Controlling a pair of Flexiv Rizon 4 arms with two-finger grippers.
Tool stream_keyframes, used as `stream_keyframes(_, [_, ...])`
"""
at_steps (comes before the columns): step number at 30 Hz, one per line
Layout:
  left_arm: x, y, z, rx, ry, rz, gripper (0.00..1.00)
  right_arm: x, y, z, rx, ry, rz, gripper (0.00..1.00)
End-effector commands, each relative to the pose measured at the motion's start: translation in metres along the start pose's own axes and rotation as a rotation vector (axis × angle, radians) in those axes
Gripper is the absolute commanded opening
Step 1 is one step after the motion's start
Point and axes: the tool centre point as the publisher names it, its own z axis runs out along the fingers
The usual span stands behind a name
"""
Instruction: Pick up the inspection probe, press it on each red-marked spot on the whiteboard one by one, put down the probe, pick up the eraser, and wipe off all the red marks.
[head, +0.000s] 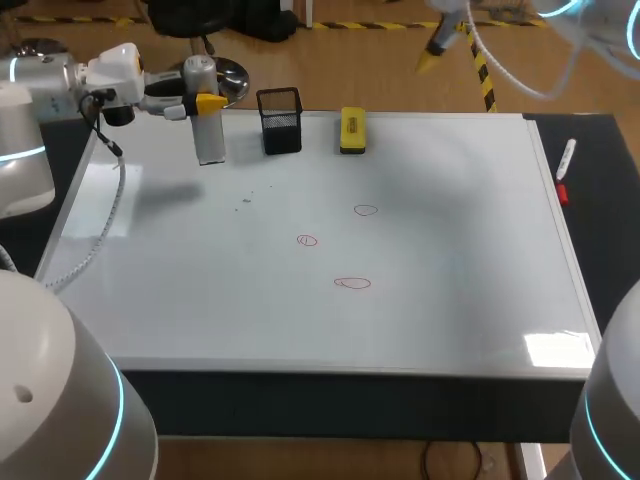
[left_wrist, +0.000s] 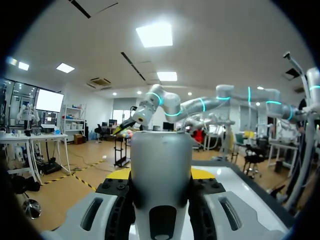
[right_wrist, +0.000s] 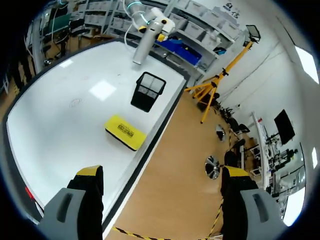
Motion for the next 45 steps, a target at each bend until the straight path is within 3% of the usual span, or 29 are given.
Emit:
stream_keyframes(1, [0.000, -0.001, 0.000, 0.001, 0.000, 0.002, 0.00, -0.007, 0.002, 0.012, 0.179, 0.554, -0.318, 1.00])
stream_keyframes(12, [0.000, -0.001, 0.000, 0.001, 0.000, 0.002, 0.00, -0.008, 0.002, 0.037, 0.277, 0.542, -0.481, 1.00])
stream_keyframes(25, [0.000, -0.001, 0.000, 0.001, 0.000, 0.002, 0.00, 0.008, 0.007, 0.071, 0.372, 0.494, -0.665, 1.00])
stream_keyframes(37, [0.000, -0.001, 0.000, 0.001, 0.000, 0.002, 0.00, 0.020, 0.014, 0.090, 0.291, 0.425, -0.758, 1.00])
stream_keyframes(45, [0.000, -0.001, 0.000, 0.001, 0.000, 0.002, 0.00, 0.034, 0.028, 0.105, 0.234, 0.456, -0.884, 1.00])
